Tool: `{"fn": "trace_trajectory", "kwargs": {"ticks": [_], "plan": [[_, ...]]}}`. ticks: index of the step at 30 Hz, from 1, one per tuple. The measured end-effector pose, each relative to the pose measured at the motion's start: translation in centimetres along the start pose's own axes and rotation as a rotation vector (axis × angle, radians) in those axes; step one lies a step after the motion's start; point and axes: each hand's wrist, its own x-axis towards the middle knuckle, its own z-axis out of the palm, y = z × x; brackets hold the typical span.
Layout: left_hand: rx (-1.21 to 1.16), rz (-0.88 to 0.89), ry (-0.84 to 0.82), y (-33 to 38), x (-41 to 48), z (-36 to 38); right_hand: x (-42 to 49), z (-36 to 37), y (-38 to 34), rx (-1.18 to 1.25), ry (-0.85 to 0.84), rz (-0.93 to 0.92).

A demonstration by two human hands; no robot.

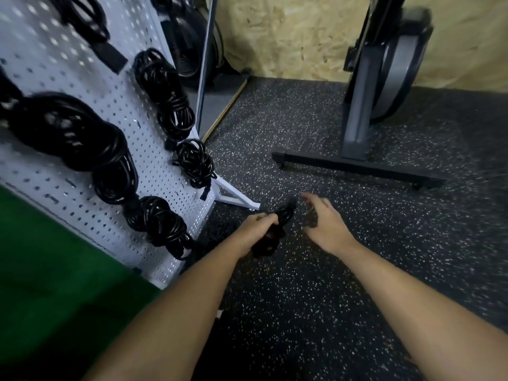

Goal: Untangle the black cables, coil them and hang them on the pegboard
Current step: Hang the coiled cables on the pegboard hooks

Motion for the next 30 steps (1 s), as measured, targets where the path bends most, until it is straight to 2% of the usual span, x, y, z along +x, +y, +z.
{"fn": "trace_trajectory", "kwargs": {"ticks": [4, 7, 12, 14, 16, 19, 22, 24, 27, 30], "plan": [[0.123, 0.153, -0.085, 5.7, -4.8, -3.6, -1.2, -4.0, -4.1, -0.295, 0.022, -0.288], [0.224, 0.283, -0.058, 10.2, -8.9, -6.2, -2.6, -6.8, -7.5, -0.378, 0.127, -0.387], [0.452, 0.467, -0.026, 16.8, -17.0, -9.4, -5.3, -10.4, -12.3, -0.141, 0.302, -0.379], [0.586, 0.543, 0.023, 18.5, -19.8, -10.7, -6.1, -11.6, -13.5, -0.085, 0.348, -0.372], [0.623, 0.617, 0.110, 19.8, -22.1, -11.9, -6.7, -12.3, -14.3, -0.024, 0.385, -0.385], [0.642, 0.709, 0.232, 21.9, -25.0, -13.0, -7.8, -13.3, -16.8, 0.070, 0.376, -0.415], [0.687, 0.805, 0.302, 24.3, -27.7, -13.5, -8.9, -14.3, -20.4, 0.123, 0.317, -0.526], [0.757, 0.831, 0.318, 25.8, -29.7, -14.2, -9.4, -14.8, -22.5, 0.177, 0.329, -0.596], [0.817, 0.830, 0.313, 27.6, -32.2, -16.0, -9.7, -15.2, -25.1, 0.210, 0.451, -0.610], [0.872, 0.849, 0.366, 28.6, -34.5, -17.6, -9.3, -15.3, -27.5, 0.193, 0.491, -0.631]]}}
